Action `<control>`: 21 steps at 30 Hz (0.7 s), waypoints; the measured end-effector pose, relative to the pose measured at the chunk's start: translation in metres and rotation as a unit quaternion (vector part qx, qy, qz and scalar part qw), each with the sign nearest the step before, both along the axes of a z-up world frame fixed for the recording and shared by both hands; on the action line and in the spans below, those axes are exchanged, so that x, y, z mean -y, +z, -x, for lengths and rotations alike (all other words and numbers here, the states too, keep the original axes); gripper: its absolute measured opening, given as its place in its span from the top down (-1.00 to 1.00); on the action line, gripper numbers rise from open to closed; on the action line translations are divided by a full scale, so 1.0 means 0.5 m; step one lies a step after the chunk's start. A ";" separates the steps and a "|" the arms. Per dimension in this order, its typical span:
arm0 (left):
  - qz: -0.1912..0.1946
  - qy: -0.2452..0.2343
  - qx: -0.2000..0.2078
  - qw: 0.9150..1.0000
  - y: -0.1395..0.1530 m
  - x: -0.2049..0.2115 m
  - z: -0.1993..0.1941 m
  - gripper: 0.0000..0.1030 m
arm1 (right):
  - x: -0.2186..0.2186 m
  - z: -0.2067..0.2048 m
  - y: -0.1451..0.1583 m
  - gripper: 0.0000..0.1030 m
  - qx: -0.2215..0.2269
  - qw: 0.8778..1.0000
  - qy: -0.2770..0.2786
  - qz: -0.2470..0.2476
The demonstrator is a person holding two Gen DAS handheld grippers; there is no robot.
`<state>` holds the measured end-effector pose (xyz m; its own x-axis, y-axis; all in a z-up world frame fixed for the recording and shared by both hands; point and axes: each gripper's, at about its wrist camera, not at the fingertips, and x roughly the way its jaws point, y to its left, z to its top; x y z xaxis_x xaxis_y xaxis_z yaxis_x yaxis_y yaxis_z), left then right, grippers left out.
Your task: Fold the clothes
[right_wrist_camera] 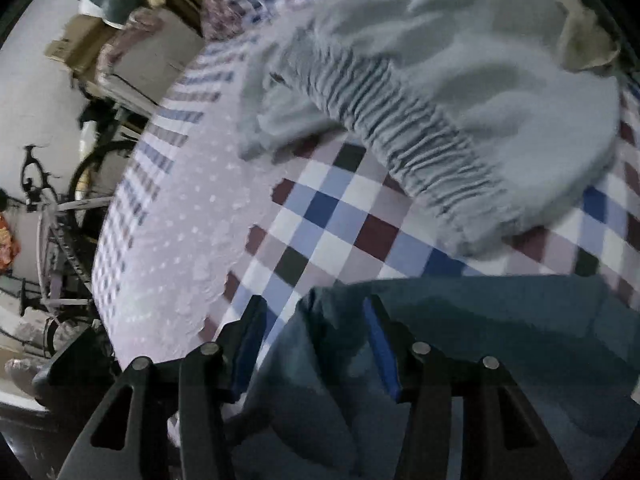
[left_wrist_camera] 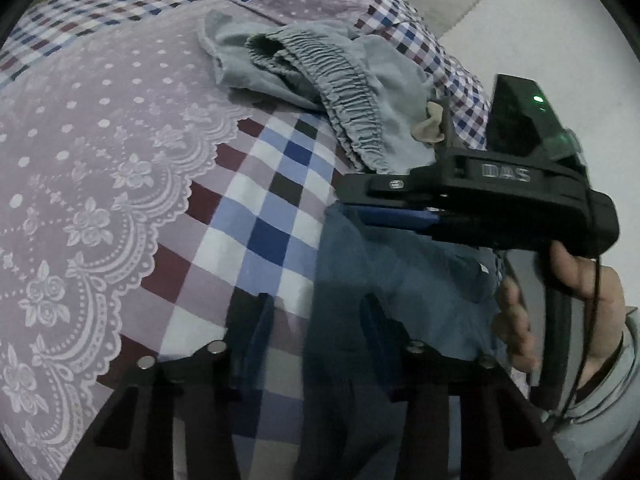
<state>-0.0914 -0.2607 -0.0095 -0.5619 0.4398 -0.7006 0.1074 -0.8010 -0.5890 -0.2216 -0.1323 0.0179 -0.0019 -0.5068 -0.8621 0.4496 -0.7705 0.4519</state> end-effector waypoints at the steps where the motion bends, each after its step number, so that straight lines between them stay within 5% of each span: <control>1: -0.003 0.002 0.000 1.000 0.000 0.002 -0.001 0.12 | 0.009 0.002 -0.006 0.01 -0.001 1.000 -0.001 -0.010; 4: -0.007 0.003 0.000 1.000 0.001 0.004 -0.004 0.13 | 0.033 0.011 -0.024 0.15 -0.006 0.999 -0.006 -0.041; 7: -0.011 0.004 0.001 1.000 0.001 0.007 -0.006 0.19 | 0.050 0.019 -0.041 0.75 -0.021 0.996 -0.014 -0.086; 11: -0.024 0.012 0.003 1.000 0.001 0.023 -0.010 0.22 | 0.073 0.006 -0.025 1.00 -0.062 0.993 0.013 -0.100; 16: -0.020 0.015 0.006 1.000 0.003 0.037 -0.020 0.22 | 0.068 0.015 0.061 1.00 -0.164 0.984 0.009 -0.064; 18: -0.018 0.013 0.007 1.000 0.003 0.034 -0.021 0.22 | 0.066 0.022 0.071 1.00 -0.173 0.982 0.022 -0.070; 21: -0.015 0.008 0.006 1.000 0.003 0.028 -0.022 0.22 | 0.075 0.017 0.047 0.92 -0.121 0.984 0.109 -0.074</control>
